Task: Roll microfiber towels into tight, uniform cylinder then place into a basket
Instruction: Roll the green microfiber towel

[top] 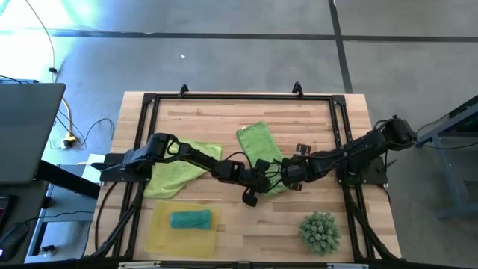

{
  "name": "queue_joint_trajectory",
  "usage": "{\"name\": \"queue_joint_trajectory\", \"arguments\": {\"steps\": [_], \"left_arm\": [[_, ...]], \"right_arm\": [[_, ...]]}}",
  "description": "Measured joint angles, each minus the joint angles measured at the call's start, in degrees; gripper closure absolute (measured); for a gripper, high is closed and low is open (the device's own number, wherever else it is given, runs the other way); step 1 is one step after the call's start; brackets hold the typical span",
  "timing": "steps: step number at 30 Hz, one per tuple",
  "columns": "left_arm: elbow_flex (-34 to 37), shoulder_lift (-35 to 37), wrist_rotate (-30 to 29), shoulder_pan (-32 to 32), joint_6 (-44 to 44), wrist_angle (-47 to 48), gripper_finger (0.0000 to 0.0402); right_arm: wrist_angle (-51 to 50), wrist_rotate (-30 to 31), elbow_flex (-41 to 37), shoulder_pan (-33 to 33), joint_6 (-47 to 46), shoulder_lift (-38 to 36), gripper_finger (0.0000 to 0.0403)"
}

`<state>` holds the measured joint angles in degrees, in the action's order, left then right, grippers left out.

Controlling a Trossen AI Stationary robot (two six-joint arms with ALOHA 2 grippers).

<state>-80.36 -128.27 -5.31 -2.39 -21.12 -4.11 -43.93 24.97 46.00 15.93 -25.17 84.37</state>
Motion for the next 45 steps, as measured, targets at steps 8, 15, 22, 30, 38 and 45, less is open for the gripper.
{"name": "queue_joint_trajectory", "arguments": {"steps": [8, 15, 22, 30, 38, 45], "left_arm": [[0.00, 0.00, 0.07, 0.11, -0.04, -0.05, 0.0401], [0.02, 0.00, 0.06, 0.09, -0.04, -0.18, 0.0401], [0.02, 0.00, 0.01, 0.09, -0.03, -0.21, 0.0401], [0.02, 0.00, -0.34, 0.17, -0.04, -0.32, 0.0401], [0.09, -0.09, -2.69, 0.07, -0.53, 0.00, 0.0401], [0.09, -0.09, -2.65, 0.09, -2.01, -0.01, 0.0401]], "right_arm": [[5.36, -15.20, 0.00, 6.22, 4.41, -0.34, 0.0289], [6.55, -7.53, 0.00, 7.31, 5.54, 2.78, 0.0289], [5.11, -1.45, 0.14, 5.73, 1.00, 9.68, 0.0289], [-0.57, 1.75, 0.09, 6.18, -0.92, 6.79, 0.0289], [-9.98, 4.50, -0.07, 6.33, -10.62, 0.12, 0.0289], [-7.56, 1.22, -0.07, 9.11, -4.40, -3.80, 0.0289]]}}
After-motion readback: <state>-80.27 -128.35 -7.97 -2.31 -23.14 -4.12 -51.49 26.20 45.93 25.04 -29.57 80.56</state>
